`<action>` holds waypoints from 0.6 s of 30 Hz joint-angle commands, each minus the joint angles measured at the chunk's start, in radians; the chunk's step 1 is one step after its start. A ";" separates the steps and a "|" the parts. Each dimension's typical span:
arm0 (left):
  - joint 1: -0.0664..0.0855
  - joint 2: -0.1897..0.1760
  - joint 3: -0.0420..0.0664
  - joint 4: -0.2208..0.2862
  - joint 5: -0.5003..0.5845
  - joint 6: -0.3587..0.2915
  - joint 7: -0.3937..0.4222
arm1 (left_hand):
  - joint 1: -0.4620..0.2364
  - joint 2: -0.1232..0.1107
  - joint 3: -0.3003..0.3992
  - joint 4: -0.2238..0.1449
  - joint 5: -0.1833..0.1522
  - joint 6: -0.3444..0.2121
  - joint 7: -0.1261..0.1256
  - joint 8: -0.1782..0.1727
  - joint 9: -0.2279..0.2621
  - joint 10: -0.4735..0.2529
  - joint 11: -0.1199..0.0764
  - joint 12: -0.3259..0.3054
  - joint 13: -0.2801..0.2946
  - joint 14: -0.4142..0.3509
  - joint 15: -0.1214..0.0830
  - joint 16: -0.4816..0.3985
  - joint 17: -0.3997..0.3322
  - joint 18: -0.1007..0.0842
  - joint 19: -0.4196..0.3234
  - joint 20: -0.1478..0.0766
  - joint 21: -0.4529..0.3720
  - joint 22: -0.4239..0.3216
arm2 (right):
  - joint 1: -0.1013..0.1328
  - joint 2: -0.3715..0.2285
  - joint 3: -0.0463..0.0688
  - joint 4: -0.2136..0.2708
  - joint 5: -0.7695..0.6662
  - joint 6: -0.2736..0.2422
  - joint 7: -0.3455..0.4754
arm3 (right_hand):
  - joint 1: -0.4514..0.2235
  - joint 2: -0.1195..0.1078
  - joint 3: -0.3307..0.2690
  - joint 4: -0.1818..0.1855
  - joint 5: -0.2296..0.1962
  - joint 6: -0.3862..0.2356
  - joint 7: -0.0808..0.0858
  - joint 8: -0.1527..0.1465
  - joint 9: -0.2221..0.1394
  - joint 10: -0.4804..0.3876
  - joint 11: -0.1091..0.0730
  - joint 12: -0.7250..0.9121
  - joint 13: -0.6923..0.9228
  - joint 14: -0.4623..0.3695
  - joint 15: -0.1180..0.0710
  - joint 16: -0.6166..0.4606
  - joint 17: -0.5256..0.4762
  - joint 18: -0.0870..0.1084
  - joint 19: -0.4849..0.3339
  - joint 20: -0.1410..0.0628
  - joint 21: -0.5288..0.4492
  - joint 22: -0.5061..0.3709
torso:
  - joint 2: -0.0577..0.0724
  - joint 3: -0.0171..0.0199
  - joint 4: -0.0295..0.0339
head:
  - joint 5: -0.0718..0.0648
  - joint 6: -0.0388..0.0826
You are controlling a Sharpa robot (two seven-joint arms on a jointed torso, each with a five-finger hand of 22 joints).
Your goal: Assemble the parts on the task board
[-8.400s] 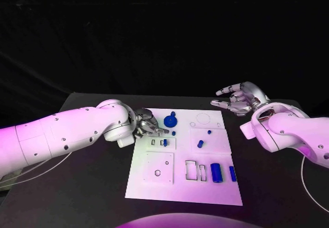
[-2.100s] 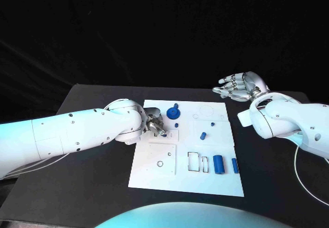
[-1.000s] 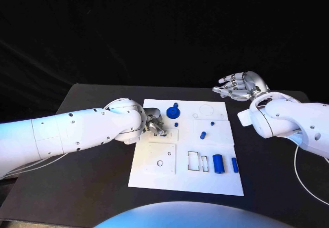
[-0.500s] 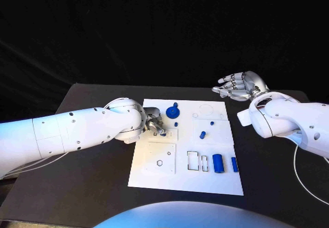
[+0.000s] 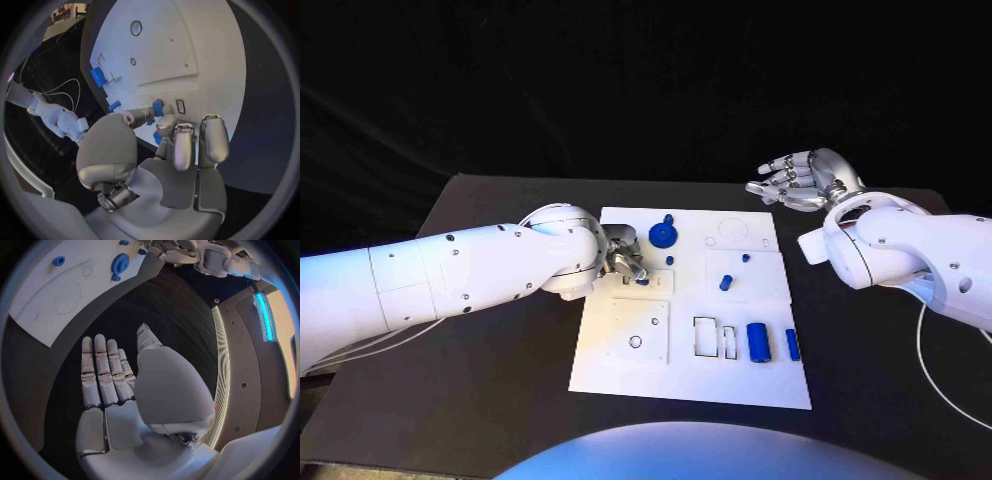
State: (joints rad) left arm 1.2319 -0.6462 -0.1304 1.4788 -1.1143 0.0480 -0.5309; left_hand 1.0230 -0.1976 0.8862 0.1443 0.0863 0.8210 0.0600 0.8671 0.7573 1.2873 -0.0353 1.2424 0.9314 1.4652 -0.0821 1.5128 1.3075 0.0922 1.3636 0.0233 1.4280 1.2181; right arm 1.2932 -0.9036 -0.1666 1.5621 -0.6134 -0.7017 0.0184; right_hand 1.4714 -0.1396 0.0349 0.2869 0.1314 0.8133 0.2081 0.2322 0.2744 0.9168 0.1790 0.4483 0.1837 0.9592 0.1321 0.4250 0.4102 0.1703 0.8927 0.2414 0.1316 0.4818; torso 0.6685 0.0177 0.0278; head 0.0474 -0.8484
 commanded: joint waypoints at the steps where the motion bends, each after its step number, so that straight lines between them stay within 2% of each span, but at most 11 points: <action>1: -0.003 0.005 -0.002 0.002 0.011 0.034 -0.003 | -0.012 0.005 0.054 -0.061 -0.006 0.035 -0.031 -0.001 0.001 0.005 -0.003 0.000 -0.001 0.072 -0.010 0.004 0.134 -0.018 0.004 -0.001 0.002 0.001 | -0.001 0.000 0.000 0.001 -0.007 0.014 0.011 | -0.001 -0.002 0.001 -0.003 -0.003 -0.003 0.035 0.005 -0.001 -0.006 -0.002 0.005 -0.002 -0.007 -0.002 -0.006 -0.001 0.010 -0.003 0.001 -0.006 -0.001 | 0.001 -0.0003 -0.0003 | -0.001 -0.001; 18: -0.003 0.009 -0.002 -0.004 0.011 0.034 -0.003 | -0.042 0.008 -0.003 -0.021 -0.019 0.046 -0.033 -0.010 0.006 0.003 -0.005 0.002 -0.001 0.072 -0.011 0.004 0.134 -0.018 0.005 -0.003 0.001 0.002 | -0.003 0.001 0.000 0.000 -0.007 0.014 0.013 | -0.002 -0.002 0.001 -0.003 -0.003 -0.003 0.035 0.007 -0.001 -0.006 -0.002 0.006 -0.005 -0.009 -0.002 -0.009 -0.003 0.010 -0.004 0.001 -0.008 -0.004 | 0.001 0.0005 -0.0004 | -0.001 -0.003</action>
State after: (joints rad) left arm 1.2328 -0.6423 -0.1298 1.4730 -1.1130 0.0542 -0.5325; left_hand 0.9870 -0.1906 0.8927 0.1188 0.0718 0.8268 0.0582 0.8618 0.7622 1.2872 -0.0351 1.2424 0.9303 1.4652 -0.0894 1.5128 1.3074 0.0922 1.3635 0.0234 1.4279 1.2198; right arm 1.2909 -0.9031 -0.1666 1.5620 -0.6133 -0.7007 0.0195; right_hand 1.4713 -0.1396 0.0349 0.2869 0.1314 0.8133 0.2081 0.2321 0.2744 0.9168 0.1790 0.4483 0.1807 0.9555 0.1285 0.4205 0.4086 0.1703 0.8928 0.2413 0.1276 0.4792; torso 0.6690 0.0177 0.0278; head 0.0462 -0.8506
